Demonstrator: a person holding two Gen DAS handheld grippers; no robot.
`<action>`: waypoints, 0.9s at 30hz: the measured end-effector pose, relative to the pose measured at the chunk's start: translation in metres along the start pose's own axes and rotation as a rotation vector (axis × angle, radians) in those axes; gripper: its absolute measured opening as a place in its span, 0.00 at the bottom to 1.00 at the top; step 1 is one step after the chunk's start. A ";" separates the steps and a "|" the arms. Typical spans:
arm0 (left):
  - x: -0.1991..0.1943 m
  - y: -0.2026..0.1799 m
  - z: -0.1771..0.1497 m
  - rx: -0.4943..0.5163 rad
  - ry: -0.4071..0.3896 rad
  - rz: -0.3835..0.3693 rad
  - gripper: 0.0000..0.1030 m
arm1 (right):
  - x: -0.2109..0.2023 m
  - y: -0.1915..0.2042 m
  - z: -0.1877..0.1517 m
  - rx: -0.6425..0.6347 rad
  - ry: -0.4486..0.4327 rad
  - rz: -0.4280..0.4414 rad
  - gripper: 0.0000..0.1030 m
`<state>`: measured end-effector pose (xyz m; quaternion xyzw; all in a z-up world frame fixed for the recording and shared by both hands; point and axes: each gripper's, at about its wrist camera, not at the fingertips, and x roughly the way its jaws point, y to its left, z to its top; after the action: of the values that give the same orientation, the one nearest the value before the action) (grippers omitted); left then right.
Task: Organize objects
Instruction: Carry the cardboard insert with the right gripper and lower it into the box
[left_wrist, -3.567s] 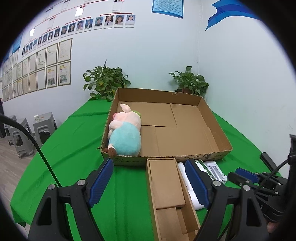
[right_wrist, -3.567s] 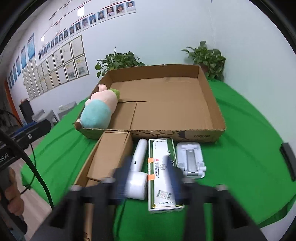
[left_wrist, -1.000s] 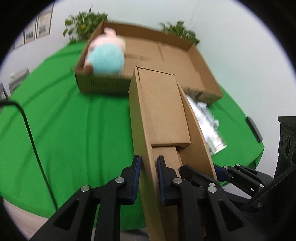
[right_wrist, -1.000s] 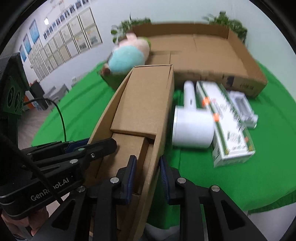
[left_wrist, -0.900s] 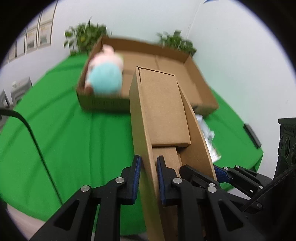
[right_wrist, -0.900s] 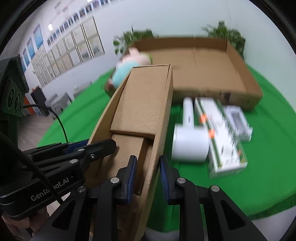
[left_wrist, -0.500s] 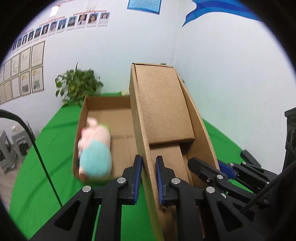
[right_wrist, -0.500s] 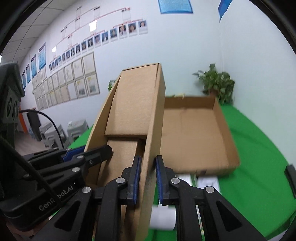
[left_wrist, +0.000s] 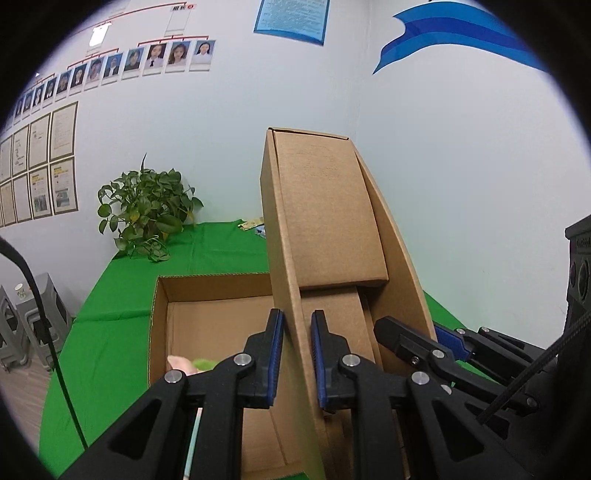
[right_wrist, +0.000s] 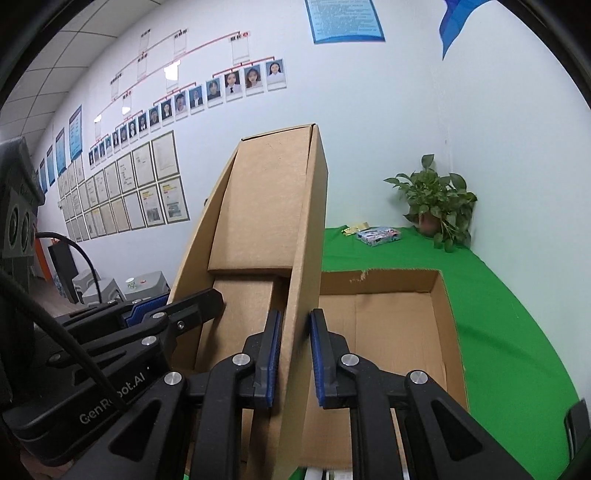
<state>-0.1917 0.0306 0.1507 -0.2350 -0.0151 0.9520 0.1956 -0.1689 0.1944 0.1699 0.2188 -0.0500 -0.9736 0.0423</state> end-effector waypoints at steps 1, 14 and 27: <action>0.006 0.003 0.001 -0.002 0.008 0.004 0.14 | 0.014 -0.002 0.007 0.001 0.015 0.003 0.13; 0.122 0.046 -0.075 -0.054 0.289 0.081 0.12 | 0.188 -0.037 -0.058 0.071 0.245 0.041 0.13; 0.151 0.064 -0.117 -0.096 0.453 0.102 0.18 | 0.274 -0.049 -0.141 0.164 0.365 0.021 0.06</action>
<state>-0.2854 0.0211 -0.0275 -0.4519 -0.0042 0.8819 0.1341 -0.3581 0.2030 -0.0779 0.3937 -0.1229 -0.9100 0.0431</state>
